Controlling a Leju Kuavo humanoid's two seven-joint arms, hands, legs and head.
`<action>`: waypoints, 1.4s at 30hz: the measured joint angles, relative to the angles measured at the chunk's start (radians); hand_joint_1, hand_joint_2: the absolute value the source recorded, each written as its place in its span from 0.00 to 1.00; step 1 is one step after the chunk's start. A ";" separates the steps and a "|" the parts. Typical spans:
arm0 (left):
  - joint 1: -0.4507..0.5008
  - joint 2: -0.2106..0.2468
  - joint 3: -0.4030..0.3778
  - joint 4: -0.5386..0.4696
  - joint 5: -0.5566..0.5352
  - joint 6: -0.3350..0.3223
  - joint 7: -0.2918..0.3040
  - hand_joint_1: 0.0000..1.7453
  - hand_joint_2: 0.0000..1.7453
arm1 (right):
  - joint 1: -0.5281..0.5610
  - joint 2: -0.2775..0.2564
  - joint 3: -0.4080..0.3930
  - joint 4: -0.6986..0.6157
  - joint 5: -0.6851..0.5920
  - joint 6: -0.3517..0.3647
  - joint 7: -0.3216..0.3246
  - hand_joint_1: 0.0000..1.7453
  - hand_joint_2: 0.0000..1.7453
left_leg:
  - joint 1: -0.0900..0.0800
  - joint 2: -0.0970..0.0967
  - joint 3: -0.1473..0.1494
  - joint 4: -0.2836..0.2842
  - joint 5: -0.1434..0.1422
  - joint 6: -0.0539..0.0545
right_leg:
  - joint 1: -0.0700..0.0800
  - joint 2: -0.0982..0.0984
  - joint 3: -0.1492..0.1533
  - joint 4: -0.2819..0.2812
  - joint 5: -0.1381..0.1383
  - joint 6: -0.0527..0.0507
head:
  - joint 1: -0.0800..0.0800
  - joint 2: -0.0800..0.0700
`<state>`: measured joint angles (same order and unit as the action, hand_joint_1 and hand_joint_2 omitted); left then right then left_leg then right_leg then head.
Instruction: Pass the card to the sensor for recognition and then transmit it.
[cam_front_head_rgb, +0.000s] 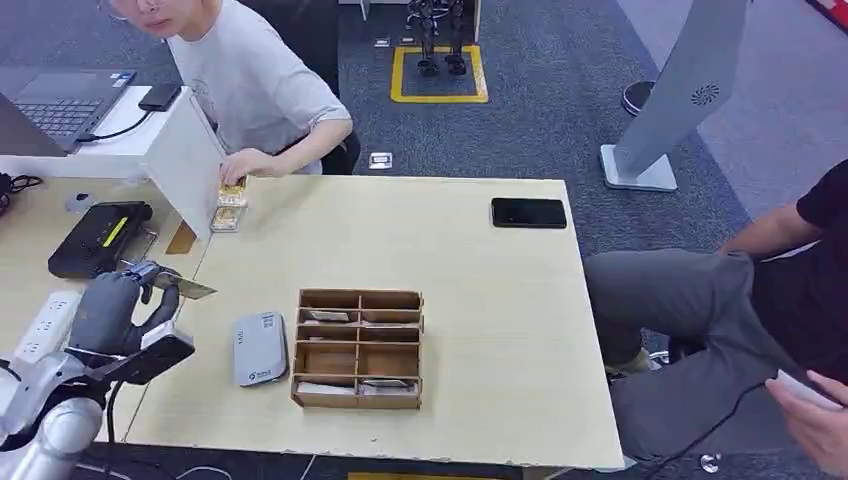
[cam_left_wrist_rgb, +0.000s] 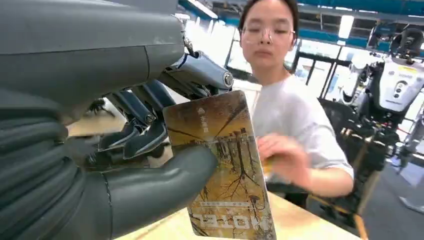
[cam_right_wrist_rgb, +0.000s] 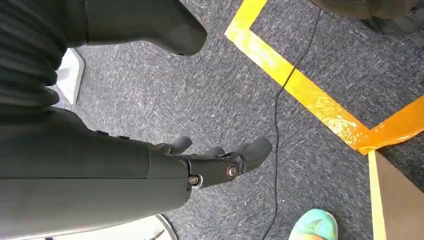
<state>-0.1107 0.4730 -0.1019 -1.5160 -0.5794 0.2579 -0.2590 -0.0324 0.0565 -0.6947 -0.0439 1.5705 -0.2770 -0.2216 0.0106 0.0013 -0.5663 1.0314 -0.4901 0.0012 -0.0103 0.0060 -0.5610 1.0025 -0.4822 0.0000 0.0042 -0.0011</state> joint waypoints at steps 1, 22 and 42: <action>0.000 -0.004 0.000 -0.002 0.002 -0.001 -0.001 1.00 1.00 | 0.000 0.000 0.000 0.002 0.000 -0.002 0.000 0.00 1.00 | 0.000 0.000 0.000 0.000 0.000 0.000 | 0.000 0.000 0.000 0.000 0.000 0.000 | 0.000 0.000; 0.113 -0.032 -0.008 -0.135 0.217 -0.353 0.019 1.00 1.00 | -0.001 0.000 -0.006 0.011 0.000 -0.011 0.013 0.00 1.00 | 0.000 0.000 0.000 0.000 0.000 0.000 | 0.000 0.000 0.000 0.000 0.000 0.000 | 0.000 0.000; 0.166 -0.037 -0.102 -0.145 -0.019 -0.251 0.100 1.00 1.00 | -0.001 0.006 -0.006 0.004 0.000 -0.004 0.027 0.00 1.00 | 0.000 0.000 0.000 0.000 0.001 -0.001 | 0.000 0.000 0.000 0.000 0.001 -0.001 | 0.000 0.000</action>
<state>0.0555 0.4360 -0.2037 -1.6606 -0.5982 0.0069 -0.1591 -0.0331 0.0626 -0.7008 -0.0397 1.5709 -0.2808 -0.1942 0.0107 0.0012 -0.5668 1.0314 -0.4891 0.0006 -0.0102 0.0058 -0.5615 1.0026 -0.4815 -0.0008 0.0042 -0.0011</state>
